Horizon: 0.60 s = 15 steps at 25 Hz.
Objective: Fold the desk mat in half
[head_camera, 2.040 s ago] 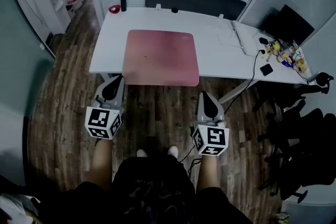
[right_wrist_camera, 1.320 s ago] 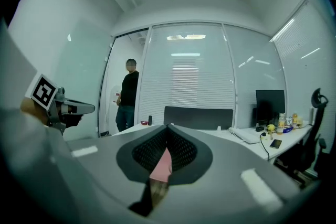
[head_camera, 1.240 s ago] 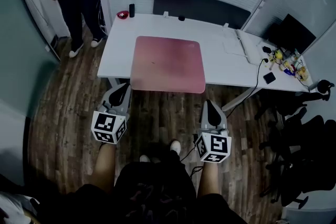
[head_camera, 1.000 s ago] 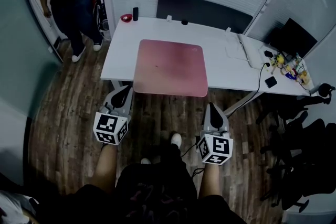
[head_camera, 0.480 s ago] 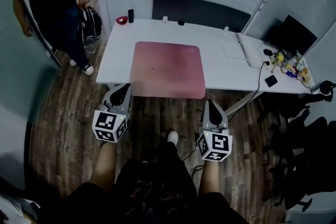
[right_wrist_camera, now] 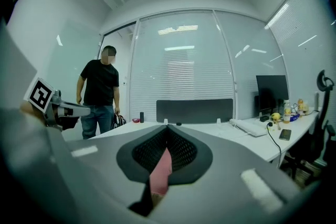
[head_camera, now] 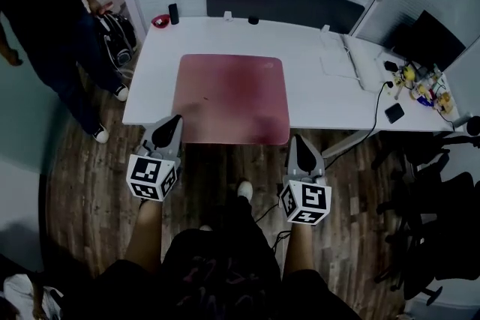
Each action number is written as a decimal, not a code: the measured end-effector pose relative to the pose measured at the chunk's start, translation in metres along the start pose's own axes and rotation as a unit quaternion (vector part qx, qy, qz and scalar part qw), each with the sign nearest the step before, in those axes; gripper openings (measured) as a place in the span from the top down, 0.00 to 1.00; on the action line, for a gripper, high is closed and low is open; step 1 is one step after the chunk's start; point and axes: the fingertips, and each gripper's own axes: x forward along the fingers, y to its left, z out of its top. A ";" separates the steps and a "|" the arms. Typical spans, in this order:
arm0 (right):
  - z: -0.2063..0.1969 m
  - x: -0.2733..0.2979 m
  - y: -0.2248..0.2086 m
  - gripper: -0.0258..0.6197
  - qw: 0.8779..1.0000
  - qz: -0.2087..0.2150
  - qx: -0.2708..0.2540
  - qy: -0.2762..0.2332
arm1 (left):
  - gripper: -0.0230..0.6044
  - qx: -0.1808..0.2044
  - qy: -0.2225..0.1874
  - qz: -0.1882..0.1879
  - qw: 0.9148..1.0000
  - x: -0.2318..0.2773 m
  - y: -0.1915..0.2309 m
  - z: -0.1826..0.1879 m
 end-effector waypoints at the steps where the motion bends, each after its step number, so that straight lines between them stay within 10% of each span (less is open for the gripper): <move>1: -0.002 0.011 -0.004 0.95 1.000 0.003 0.001 0.005 | 0.96 -0.001 0.005 0.002 1.000 0.010 0.003 -0.002; 15: -0.033 0.170 -0.054 0.95 0.996 0.056 -0.001 0.063 | 0.96 -0.014 0.065 0.041 0.997 0.139 0.053 -0.032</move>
